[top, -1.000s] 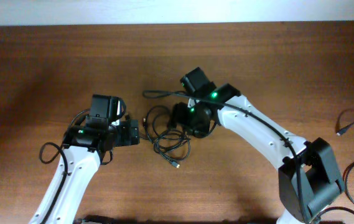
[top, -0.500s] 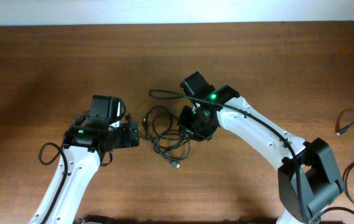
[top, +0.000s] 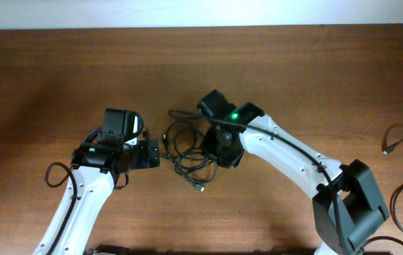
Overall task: Untangle cables
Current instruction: 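Grasp a black cable from the bundle with the right gripper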
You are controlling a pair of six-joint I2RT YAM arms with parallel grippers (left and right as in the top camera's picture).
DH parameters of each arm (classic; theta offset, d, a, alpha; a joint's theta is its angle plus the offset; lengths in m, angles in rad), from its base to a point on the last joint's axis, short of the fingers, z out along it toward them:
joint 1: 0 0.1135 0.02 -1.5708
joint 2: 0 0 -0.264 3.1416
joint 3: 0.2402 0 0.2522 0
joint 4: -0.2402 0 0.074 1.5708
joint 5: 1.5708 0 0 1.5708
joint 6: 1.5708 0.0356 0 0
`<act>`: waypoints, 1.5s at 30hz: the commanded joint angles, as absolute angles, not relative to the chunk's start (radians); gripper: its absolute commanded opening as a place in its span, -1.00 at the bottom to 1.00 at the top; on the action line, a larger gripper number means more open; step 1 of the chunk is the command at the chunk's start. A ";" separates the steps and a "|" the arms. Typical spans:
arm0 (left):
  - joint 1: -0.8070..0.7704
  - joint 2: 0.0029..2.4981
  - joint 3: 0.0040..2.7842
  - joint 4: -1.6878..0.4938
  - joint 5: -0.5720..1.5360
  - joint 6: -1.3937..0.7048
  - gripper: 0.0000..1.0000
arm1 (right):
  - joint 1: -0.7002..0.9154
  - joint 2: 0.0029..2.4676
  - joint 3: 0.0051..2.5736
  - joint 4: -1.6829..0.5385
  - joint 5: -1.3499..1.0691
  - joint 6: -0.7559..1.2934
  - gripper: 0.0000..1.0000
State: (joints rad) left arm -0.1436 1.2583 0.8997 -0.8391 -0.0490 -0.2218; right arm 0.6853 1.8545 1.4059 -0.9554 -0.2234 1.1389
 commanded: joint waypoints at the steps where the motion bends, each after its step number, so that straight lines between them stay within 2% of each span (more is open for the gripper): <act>1: -0.143 1.245 0.917 -0.843 -0.037 -0.228 0.98 | 0.722 1.855 1.402 -0.953 -0.172 1.259 -0.47; 4: -0.143 1.245 0.917 -0.843 -0.037 -0.228 0.98 | 0.732 1.855 1.402 -0.949 -0.171 1.278 -0.61; 12: -0.143 1.245 0.917 -0.844 -0.037 -0.228 0.98 | 0.734 1.859 1.401 -0.945 -0.149 1.300 -0.61; 19: -0.143 1.245 0.917 -0.848 -0.037 -0.228 0.98 | 0.735 1.860 1.394 -0.966 -0.149 1.317 -0.24; 29: -0.143 1.245 0.917 -0.847 -0.038 -0.227 0.98 | 0.775 1.860 1.327 -0.867 -0.152 1.367 -0.18; 31: -0.143 1.245 0.917 -0.847 -0.038 -0.227 0.98 | 0.775 1.860 1.327 -0.835 -0.152 1.367 -0.30; 35: -0.143 1.245 0.917 -0.848 -0.039 -0.227 0.98 | 0.772 1.860 1.327 -0.826 -0.121 1.366 -0.92; 38: -0.143 1.245 0.917 -0.847 -0.041 -0.226 0.98 | 0.761 1.860 1.328 -0.825 -0.115 1.361 -0.92; 42: -0.143 1.245 0.917 -0.842 -0.040 -0.199 0.98 | 0.707 1.841 1.342 -0.850 -0.123 1.225 -0.92; 45: -0.143 1.245 0.917 -0.842 0.052 -0.119 0.98 | 0.657 1.808 1.380 -0.899 -0.122 1.124 -0.92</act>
